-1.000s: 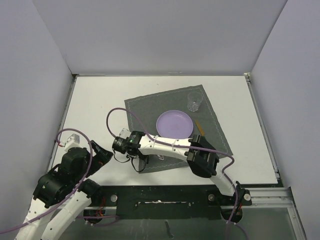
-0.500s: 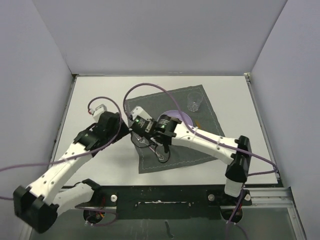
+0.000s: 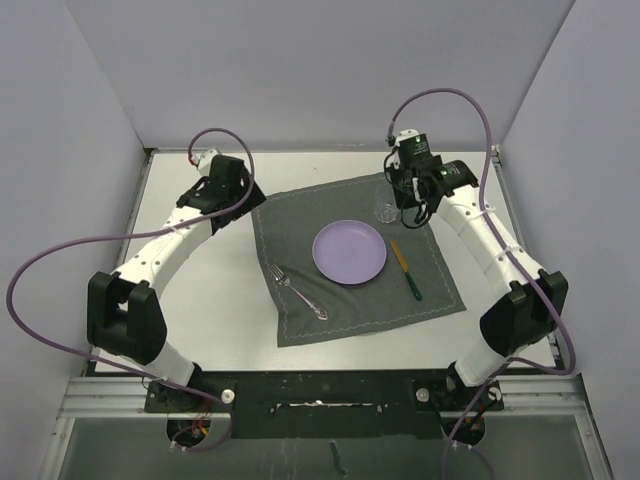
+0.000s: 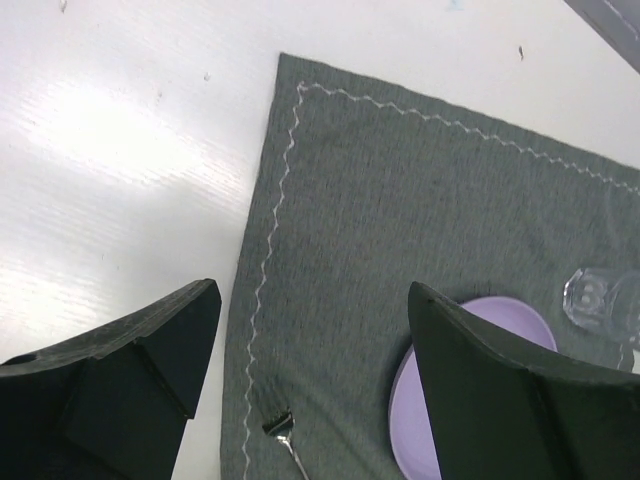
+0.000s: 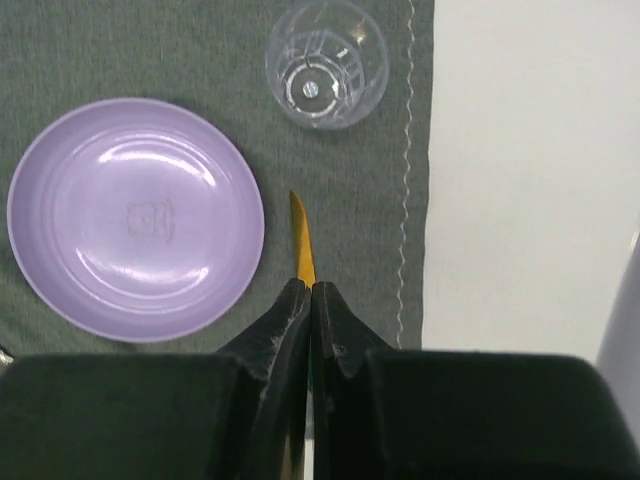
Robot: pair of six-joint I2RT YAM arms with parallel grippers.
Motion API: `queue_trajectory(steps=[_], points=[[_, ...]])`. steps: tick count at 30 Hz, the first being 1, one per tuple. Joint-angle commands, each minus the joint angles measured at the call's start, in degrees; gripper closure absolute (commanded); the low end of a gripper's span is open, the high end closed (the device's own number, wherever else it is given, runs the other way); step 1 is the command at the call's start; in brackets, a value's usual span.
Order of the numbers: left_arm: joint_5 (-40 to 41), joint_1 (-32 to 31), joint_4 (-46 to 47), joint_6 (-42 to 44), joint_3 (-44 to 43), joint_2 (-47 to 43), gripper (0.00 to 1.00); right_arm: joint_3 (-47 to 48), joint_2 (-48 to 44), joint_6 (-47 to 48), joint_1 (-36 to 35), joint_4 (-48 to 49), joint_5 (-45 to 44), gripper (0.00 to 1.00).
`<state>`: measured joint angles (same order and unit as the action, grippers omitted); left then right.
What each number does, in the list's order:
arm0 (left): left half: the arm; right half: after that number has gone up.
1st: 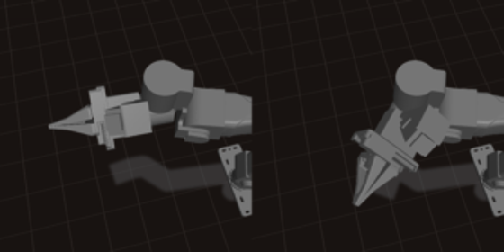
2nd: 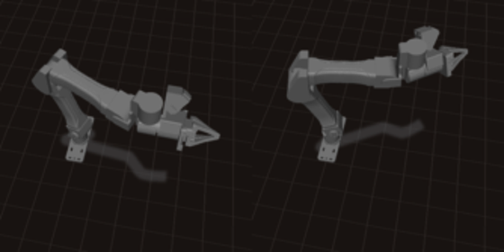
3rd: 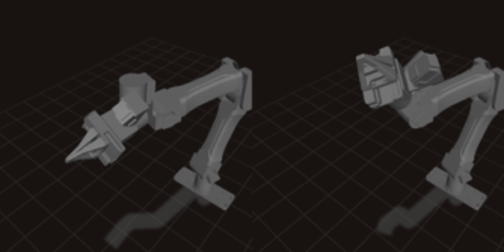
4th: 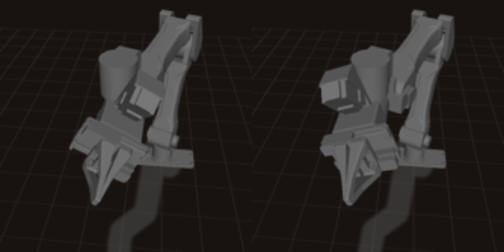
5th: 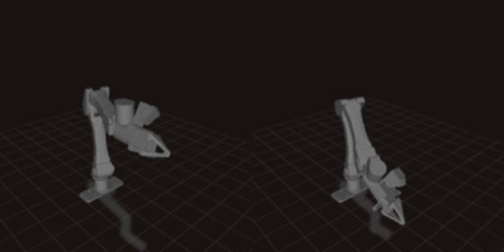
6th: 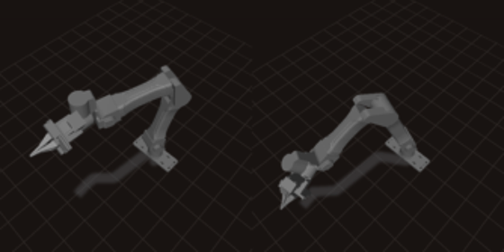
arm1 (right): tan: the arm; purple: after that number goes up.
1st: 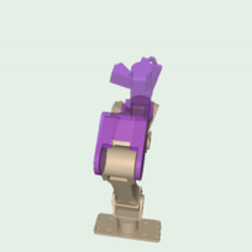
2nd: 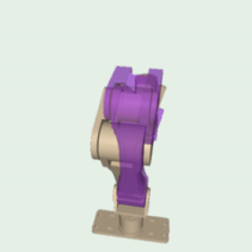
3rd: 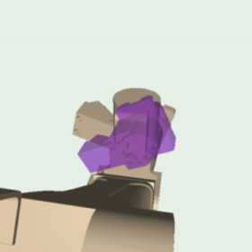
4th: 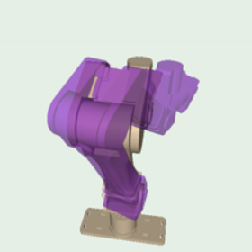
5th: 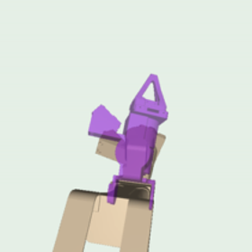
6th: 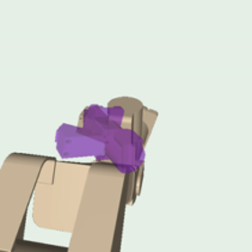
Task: Set the dinner table for one person
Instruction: Adjust the napkin at the center of the board.
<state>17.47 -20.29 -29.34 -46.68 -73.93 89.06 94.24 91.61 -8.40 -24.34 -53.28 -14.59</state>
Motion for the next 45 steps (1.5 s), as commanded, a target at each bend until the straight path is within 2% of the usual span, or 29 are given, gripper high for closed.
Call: queue_trajectory(steps=[1,5,6,8,9,11,12,18,21,29,45], points=[[-3.5,2.8,2.6,2.1,-5.8,5.5,0.26,3.4,5.4,1.8,6.3,8.6,11.8,1.0],[-6.7,4.2,1.5,2.3,-9.8,10.7,0.29,6.7,11.9,2.0,10.9,11.5,14.4,1.0],[-7.2,4.4,1.5,2.4,-10.5,11.9,0.36,7.6,13.3,2.1,12.2,12.1,15.3,1.0],[-8.5,4.8,2.5,2.6,-11.0,13.4,0.65,9.7,15.7,1.5,15.2,13.2,17.4,1.0],[-9.4,4.9,3.1,2.6,-11.1,14.1,0.76,10.9,16.9,1.1,16.6,13.5,19.2,1.0],[-10.3,5.1,3.2,2.7,-12.1,16.1,0.96,13.2,19.2,0.6,18.8,14.4,21.5,1.0],[-10.9,5.1,3.1,2.7,-12.7,17.0,1.0,14.3,20.3,0.4,19.8,15.0,22.6,1.0],[-13.4,5.4,1.7,3.3,-15.4,21.7,1.0,22.6,27.7,-0.2,24.0,16.3,27.3,1.0],[-13.8,5.7,1.8,3.1,-15.1,23.1,1.0,26.5,32.5,-2.1,26.6,16.8,32.7,1.0],[-15.6,7.2,2.3,2.3,-14.3,25.4,1.0,30.7,42.7,-5.6,28.2,21.1,42.8,1.0],[-19.3,7.4,3.7,1.3,-13.7,28.3,1.0,33.0,49.4,-7.3,28.6,23.5,49.2,1.0]])
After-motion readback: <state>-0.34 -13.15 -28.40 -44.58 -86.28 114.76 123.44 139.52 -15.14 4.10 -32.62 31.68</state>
